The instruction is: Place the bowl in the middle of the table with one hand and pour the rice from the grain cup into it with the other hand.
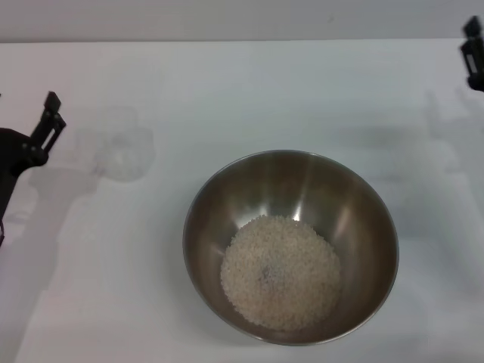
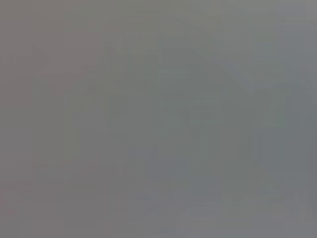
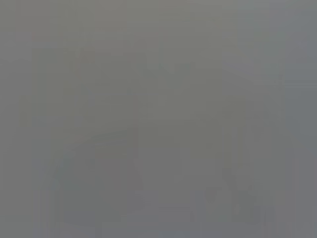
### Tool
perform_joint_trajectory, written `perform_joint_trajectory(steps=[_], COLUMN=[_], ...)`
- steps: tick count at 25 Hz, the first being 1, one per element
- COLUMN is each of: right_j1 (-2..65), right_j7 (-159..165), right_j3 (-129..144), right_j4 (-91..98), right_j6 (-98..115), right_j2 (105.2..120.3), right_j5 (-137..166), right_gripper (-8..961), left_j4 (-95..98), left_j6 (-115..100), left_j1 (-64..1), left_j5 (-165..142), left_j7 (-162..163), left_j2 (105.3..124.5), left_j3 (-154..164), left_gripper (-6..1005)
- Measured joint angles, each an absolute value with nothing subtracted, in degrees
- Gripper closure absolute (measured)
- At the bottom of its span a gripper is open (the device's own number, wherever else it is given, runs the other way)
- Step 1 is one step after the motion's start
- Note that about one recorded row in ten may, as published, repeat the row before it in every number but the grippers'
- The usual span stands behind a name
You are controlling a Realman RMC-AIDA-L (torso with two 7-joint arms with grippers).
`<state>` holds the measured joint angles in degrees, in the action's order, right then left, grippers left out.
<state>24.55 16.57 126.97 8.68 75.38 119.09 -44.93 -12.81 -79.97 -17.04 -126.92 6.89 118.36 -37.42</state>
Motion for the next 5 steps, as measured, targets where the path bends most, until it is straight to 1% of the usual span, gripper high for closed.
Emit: perform_joint_trajectory(steps=[3,5], right_j1=[25.9,26.9], right_j7=[16.3,16.2], right_j3=[128.5,128.3], right_j4=[8.9,9.2], right_j6=[74.0,72.8], right_j2=[119.07,119.18], right_j5=[-43.5,-43.4], right_gripper=[388,386], left_j4=[-13.2,-13.3], left_j6=[-80.6,-80.8], left_j1=[-17.1,-17.1], left_j5=[-126.9,-126.9], left_j7=[6.9,6.9], left_j2=[118.51,118.64], left_j3=[-38.6,-38.9], left_gripper=[120,120])
